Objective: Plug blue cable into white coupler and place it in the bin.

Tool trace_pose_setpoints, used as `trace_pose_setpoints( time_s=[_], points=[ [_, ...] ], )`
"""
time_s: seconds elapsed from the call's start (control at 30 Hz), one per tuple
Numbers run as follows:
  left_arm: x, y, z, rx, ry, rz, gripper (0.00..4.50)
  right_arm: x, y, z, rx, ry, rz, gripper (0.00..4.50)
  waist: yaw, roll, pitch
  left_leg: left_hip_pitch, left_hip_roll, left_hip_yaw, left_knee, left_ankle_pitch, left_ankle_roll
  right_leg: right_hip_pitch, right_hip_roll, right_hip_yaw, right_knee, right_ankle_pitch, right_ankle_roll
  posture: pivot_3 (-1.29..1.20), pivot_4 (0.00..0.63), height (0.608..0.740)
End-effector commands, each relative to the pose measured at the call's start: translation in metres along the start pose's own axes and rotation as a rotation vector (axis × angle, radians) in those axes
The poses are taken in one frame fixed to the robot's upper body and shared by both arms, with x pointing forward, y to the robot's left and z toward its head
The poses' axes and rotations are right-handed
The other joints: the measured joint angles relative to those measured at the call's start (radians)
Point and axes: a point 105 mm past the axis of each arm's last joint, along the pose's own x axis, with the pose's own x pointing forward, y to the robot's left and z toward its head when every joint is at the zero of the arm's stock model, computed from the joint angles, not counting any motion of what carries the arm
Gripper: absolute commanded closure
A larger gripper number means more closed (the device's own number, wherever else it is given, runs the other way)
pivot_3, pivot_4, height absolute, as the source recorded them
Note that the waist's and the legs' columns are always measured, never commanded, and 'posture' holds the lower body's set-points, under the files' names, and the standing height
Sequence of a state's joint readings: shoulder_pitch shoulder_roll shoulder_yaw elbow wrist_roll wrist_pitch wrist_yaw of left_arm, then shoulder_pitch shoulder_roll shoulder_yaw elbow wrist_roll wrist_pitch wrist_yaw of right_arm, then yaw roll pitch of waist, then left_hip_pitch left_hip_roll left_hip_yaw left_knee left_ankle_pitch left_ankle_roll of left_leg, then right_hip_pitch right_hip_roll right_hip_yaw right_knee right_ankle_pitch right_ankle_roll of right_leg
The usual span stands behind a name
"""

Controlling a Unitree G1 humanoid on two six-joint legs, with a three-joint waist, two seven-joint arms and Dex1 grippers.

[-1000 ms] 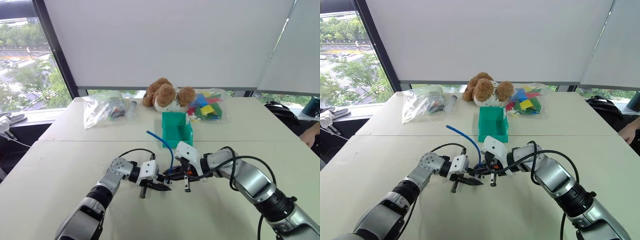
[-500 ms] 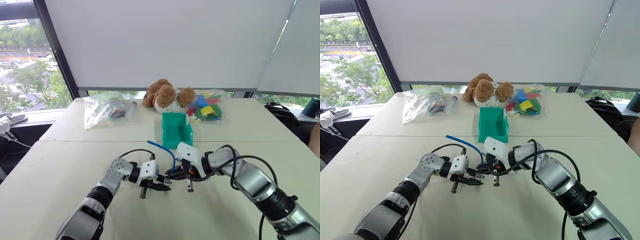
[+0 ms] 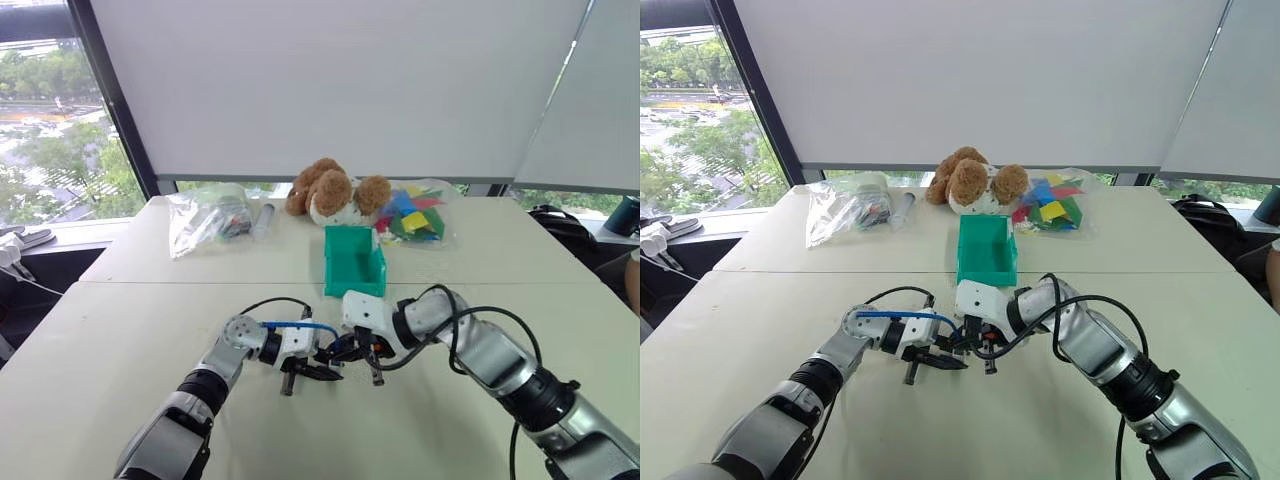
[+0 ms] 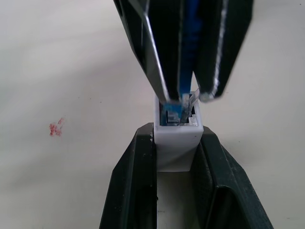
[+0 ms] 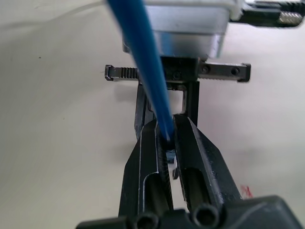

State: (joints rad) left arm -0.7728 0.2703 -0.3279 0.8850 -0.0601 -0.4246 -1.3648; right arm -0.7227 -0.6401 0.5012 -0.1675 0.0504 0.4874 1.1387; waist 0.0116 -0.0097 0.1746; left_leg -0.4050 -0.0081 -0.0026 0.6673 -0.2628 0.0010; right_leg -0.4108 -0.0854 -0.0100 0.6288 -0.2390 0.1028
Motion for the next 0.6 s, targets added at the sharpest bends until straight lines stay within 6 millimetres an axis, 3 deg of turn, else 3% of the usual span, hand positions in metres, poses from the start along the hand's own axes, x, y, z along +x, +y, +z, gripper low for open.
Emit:
trace_pose_setpoints(
  time_s=[0.03, 0.33, 0.6],
  points=[
    [0.003, -0.006, -0.012, -0.032, 0.049, -0.011, 4.13, 0.016, 0.006, -0.009, 0.007, 0.027, 0.056, 4.5, -0.002, -0.001, -0.002, 0.001, 0.0, 0.0, 0.0, 0.0, 0.0, 0.001, 0.0, 0.0, 0.0, 0.0, 0.0, 0.0, 0.15, 0.74],
    [0.0, -0.009, -0.013, -0.035, 0.045, 0.0, 4.13, 0.036, 0.028, -0.062, 0.159, 0.108, 0.112, 4.5, -0.009, -0.002, -0.02, 0.015, 0.004, 0.0, -0.005, -0.001, 0.0, 0.012, 0.003, 0.0, -0.002, -0.002, -0.004, 0.0, 0.15, 0.74],
    [-0.001, -0.011, -0.014, -0.043, 0.041, -0.001, 4.13, 0.045, 0.036, -0.08, 0.249, 0.116, 0.106, 4.5, -0.022, -0.003, -0.04, 0.016, 0.004, 0.0, -0.007, -0.001, 0.001, 0.012, 0.003, 0.0, -0.003, -0.005, -0.008, 0.0, 0.15, 0.74]
  ],
)
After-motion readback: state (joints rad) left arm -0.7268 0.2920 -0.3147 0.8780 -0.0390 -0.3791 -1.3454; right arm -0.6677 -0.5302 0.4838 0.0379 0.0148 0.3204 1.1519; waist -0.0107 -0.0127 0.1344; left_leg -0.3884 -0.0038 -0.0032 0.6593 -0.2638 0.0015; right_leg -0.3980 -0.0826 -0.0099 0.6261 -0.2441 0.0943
